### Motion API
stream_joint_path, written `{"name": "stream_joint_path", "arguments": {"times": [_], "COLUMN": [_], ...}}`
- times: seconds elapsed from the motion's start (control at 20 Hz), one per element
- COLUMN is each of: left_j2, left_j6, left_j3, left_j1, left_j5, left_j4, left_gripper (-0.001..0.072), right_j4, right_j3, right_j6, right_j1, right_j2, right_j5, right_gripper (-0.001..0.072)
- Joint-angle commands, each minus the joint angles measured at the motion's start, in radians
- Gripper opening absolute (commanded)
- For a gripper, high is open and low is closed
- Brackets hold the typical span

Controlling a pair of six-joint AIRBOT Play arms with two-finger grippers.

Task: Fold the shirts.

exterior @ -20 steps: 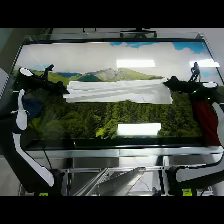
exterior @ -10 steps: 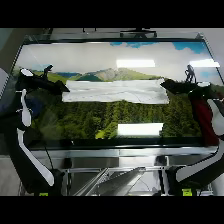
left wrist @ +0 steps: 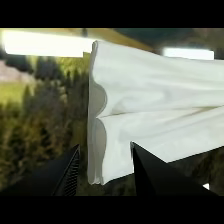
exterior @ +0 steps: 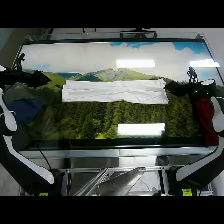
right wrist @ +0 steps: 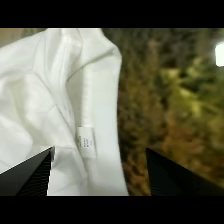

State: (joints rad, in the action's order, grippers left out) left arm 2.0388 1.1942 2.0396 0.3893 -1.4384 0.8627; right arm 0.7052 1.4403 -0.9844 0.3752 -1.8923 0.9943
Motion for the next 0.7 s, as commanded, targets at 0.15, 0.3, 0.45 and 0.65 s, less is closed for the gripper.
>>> {"name": "stream_joint_path", "arguments": {"times": [0.15, 0.3, 0.45, 0.65], "left_j2": [-0.053, -0.051, -0.045, 0.021], "left_j6": [0.001, -0.002, -0.016, -0.014], "left_j3": [-0.005, -0.030, -0.046, -0.045], "left_j1": [-0.074, -0.166, -0.286, -0.499], "left_j5": [0.027, 0.027, 0.032, 0.122], "left_j4": [-0.002, -0.001, -0.002, 0.002], "left_gripper": [0.0342, 0.0124, 0.0003, 0.0001], "right_j4": [-0.097, -0.108, -0.127, -0.130], "right_j3": [0.080, 0.121, 0.166, 0.263], "right_j6": [-0.010, -0.011, -0.022, -0.097], "right_j1": [-0.075, -0.103, -0.102, -0.105], "right_j2": [-0.095, -0.117, -0.111, -0.056], "right_j5": [0.075, 0.125, 0.189, 0.290], "right_gripper": [0.0438, 0.0097, 0.0017, 0.0017]}}
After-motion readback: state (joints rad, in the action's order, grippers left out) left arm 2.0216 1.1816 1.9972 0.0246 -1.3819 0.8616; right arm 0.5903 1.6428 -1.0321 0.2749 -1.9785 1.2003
